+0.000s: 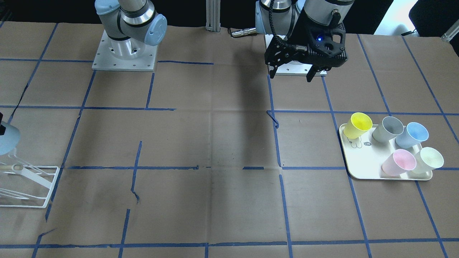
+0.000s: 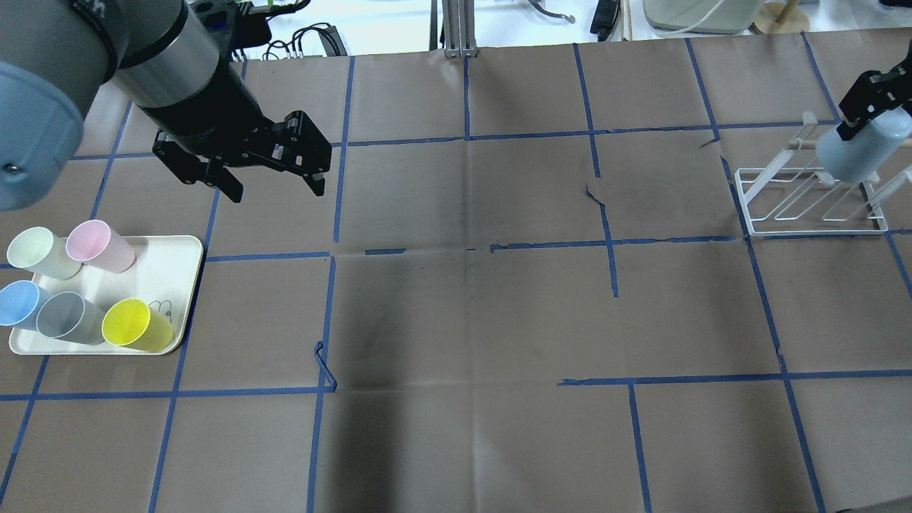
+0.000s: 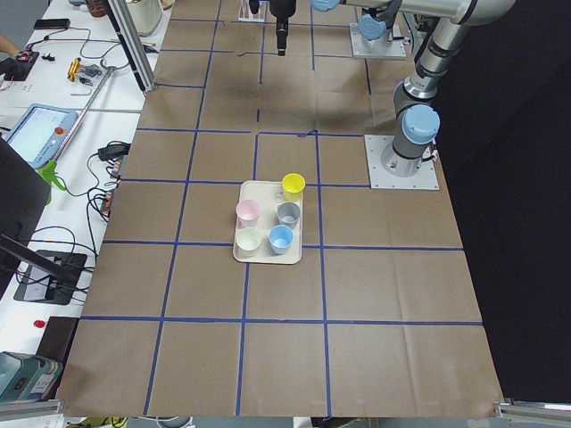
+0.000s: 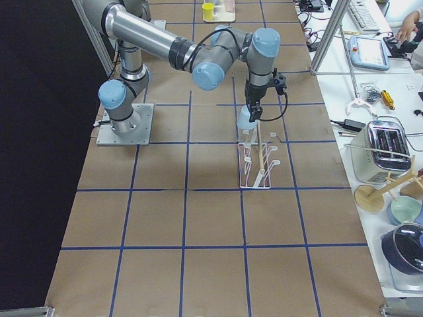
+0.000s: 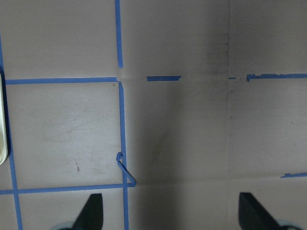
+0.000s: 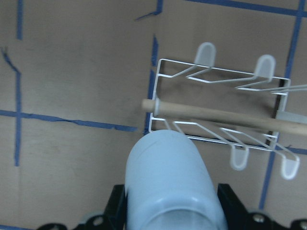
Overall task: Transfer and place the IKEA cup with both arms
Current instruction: 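Lift the light blue cup up off the rack dowel with the right gripper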
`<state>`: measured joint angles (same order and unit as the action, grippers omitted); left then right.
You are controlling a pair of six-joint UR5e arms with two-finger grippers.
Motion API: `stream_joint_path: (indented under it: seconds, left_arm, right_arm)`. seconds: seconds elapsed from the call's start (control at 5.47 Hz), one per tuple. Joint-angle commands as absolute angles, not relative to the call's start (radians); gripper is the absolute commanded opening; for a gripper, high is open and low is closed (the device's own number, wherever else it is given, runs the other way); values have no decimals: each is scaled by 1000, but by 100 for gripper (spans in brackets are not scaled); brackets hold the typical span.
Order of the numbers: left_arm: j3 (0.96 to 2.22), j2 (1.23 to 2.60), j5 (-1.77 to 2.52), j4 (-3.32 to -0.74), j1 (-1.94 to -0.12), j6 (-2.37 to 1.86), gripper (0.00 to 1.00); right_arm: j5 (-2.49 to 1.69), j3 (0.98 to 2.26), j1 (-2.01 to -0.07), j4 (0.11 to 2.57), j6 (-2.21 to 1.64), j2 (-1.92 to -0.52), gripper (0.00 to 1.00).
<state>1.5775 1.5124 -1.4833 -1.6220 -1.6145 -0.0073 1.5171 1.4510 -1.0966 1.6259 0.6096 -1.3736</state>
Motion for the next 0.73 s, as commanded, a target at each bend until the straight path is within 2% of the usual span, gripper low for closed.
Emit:
stream_joint_path:
  seconds: [0.0, 0.55]
  left_arm:
    - [1578, 1512, -1366, -1722, -1503, 219, 99]
    - [1624, 1514, -1061, -1978, -1321, 488, 99]
  right_arm:
    - [1215, 1393, -1103, 1351, 611, -1396, 47]
    - [654, 1410, -1211, 815, 647, -1391, 47]
